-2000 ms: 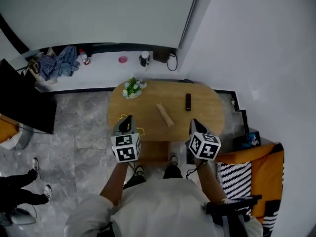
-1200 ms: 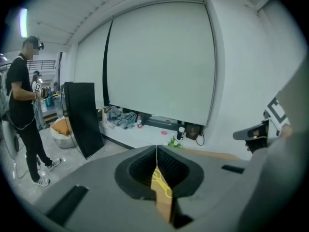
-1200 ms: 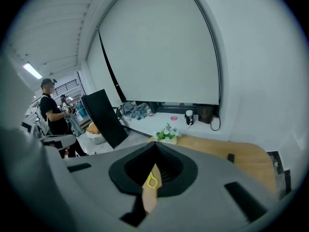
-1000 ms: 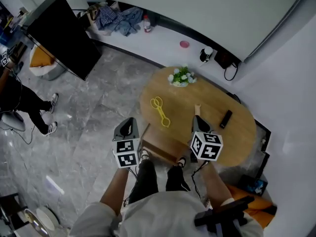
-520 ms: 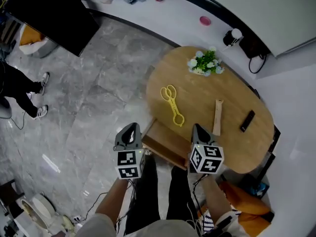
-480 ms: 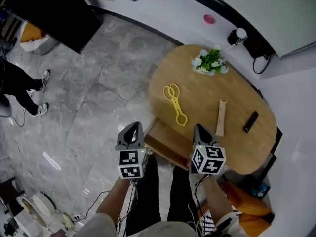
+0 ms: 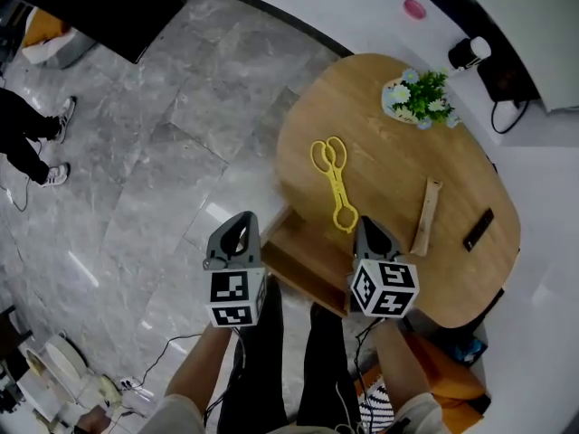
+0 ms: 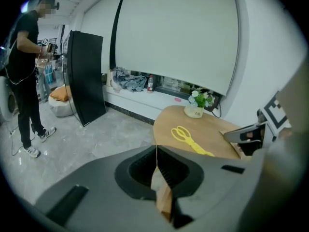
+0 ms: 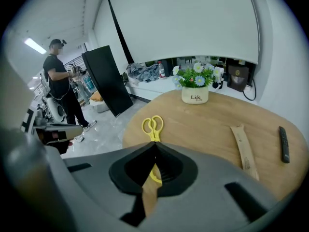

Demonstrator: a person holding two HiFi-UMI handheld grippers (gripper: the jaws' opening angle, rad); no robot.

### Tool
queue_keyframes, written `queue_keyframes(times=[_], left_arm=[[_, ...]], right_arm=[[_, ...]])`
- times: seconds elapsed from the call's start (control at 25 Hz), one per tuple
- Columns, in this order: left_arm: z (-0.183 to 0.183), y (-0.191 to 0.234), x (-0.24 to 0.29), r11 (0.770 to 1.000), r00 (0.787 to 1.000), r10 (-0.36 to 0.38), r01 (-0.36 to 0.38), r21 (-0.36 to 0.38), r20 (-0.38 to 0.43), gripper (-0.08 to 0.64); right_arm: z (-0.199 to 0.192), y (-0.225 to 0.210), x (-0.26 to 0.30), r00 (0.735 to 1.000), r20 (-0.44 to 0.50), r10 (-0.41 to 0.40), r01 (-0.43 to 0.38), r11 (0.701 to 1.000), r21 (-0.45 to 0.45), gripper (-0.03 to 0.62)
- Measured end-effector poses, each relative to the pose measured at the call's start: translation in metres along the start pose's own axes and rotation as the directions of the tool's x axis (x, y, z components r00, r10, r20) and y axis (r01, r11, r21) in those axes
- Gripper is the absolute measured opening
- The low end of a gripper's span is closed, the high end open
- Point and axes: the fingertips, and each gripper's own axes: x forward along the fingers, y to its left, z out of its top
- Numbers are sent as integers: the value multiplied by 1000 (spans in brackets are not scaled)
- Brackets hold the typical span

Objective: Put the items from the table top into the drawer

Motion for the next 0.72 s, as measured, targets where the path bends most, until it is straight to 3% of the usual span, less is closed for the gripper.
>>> queue_keyframes(times=[0.16, 0.24, 0.72], left_arm=[[-16, 11, 10, 999, 1000, 18, -18, -32, -18, 11], [-23, 15, 13, 999, 999, 27, -28, -45, -24, 11], [-47, 34, 38, 995, 996, 56, -61, -81, -65, 11]], right_arm=[[-3, 2, 27, 999, -31, 16, -17, 999, -43, -4], [-7, 4, 40, 998, -61, 35, -39, 997, -64, 63], [-21, 7, 111, 976, -210, 54, -103, 968, -227, 158]])
